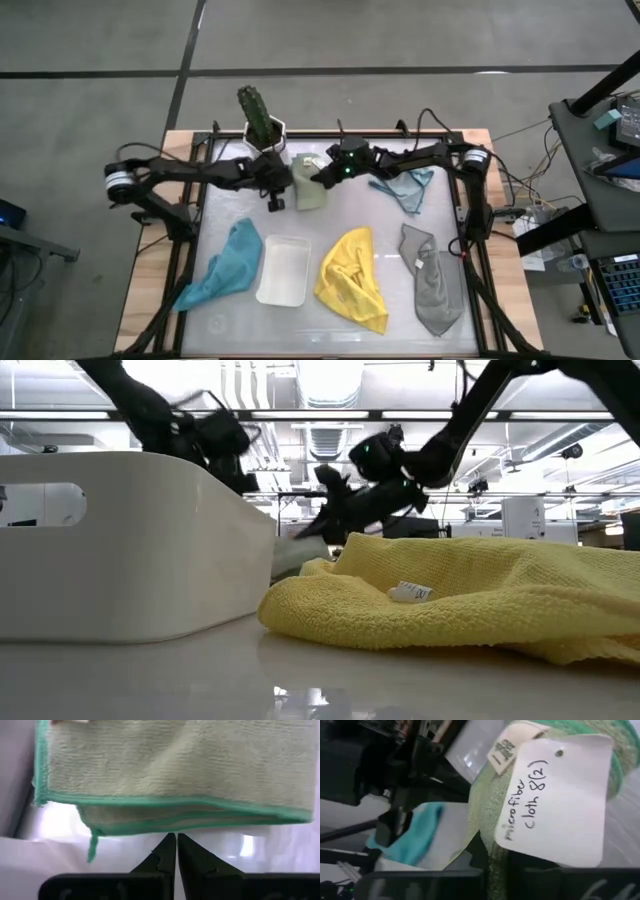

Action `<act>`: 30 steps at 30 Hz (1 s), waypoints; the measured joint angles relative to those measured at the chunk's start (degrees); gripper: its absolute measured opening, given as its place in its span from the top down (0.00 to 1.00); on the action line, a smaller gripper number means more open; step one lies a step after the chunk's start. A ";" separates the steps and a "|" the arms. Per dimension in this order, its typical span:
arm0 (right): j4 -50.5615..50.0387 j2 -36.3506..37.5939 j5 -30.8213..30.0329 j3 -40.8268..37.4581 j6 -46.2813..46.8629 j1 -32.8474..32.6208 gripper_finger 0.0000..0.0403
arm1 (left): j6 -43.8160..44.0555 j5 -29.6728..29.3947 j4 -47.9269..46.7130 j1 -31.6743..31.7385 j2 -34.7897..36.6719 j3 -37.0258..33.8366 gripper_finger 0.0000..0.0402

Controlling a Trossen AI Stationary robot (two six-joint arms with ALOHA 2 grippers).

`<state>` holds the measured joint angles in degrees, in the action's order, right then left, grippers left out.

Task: Fold microfiber towels
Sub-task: Put the green microfiber towel into the bin

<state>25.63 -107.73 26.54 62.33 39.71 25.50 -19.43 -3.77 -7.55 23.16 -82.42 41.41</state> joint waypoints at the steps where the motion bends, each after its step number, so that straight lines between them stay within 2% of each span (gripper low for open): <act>1: -0.44 1.02 -0.24 0.02 0.48 0.00 0.96 | -0.61 -0.96 -0.63 0.00 1.77 -0.02 0.99; 4: -3.07 4.59 -1.78 0.02 2.78 -0.39 0.96 | -1.82 -2.94 -0.92 0.00 7.79 -0.61 0.99; 10: -6.88 13.27 -5.89 0.04 7.37 -4.57 0.96 | -2.10 -3.22 -0.23 0.00 20.67 -2.39 0.99; 17: -9.48 21.24 -17.74 0.17 15.83 -16.66 0.97 | 0.93 -3.22 9.96 -0.09 33.03 -9.74 0.99; 22: -9.53 21.08 -32.04 0.17 22.73 -27.75 0.97 | 2.61 -3.19 13.18 -1.00 38.54 -12.90 0.99; 26: -5.29 18.46 -42.00 0.17 29.08 -35.46 0.97 | 3.07 -3.19 13.46 -2.10 40.68 -14.41 0.99; 30: 1.19 13.96 -47.07 0.88 33.06 -40.24 0.97 | 3.10 -3.18 13.63 -3.45 41.72 -14.83 0.99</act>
<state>26.81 -93.77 -20.53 63.21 72.76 -14.75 -16.33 -6.95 6.09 19.70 -40.70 26.58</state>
